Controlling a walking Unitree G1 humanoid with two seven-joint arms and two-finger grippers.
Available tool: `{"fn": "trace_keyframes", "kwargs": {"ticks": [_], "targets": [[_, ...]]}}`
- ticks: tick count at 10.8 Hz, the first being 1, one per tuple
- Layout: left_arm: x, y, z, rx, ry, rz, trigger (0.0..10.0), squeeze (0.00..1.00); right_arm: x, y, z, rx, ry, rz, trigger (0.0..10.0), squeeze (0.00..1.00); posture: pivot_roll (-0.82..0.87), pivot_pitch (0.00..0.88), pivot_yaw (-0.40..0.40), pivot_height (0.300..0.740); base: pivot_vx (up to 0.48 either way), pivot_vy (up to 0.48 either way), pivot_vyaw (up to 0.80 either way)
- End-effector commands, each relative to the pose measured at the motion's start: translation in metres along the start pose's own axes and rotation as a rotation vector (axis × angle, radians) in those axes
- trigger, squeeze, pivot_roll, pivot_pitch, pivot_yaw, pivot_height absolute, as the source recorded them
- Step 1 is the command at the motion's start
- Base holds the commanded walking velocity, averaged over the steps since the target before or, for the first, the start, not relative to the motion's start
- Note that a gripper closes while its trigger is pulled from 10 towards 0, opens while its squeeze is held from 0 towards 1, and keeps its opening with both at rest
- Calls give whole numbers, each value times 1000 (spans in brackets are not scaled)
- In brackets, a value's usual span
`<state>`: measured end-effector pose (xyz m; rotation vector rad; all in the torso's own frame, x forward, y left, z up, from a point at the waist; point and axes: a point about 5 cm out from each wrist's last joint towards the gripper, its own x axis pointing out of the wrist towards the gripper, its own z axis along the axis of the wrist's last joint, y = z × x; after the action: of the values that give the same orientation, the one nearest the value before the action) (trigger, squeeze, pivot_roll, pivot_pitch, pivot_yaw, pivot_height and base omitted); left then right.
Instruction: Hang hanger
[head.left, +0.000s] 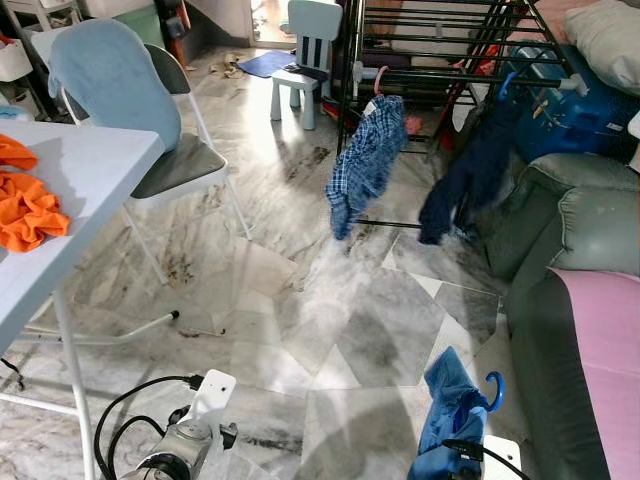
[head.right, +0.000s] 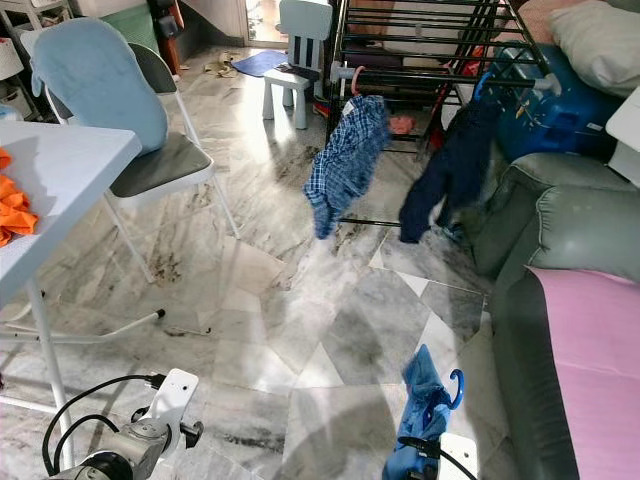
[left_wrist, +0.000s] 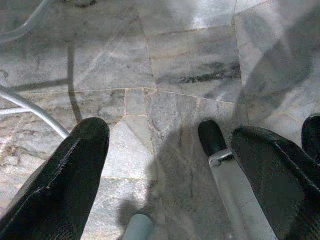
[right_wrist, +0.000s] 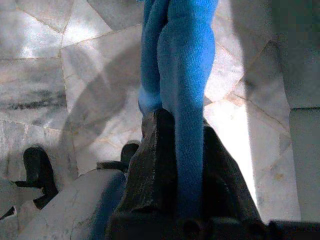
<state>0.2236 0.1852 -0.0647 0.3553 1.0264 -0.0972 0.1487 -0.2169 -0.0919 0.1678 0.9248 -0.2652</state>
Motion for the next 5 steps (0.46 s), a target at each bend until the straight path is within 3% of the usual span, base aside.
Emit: {"fn": "trace_keyframes", "kwargs": {"ticks": [1, 5], "targets": [[0, 5, 3, -16, -4, 19, 10000, 0, 3, 2, 14, 12, -39, 1, 10000, 0, 47, 0, -47, 740, 0, 0, 0], [0, -1, 0, -19, 15, 3, 10000, 0, 4, 6, 18, 16, -44, 8, 10000, 0, 53, 0, -52, 740, 0, 0, 0]]}}
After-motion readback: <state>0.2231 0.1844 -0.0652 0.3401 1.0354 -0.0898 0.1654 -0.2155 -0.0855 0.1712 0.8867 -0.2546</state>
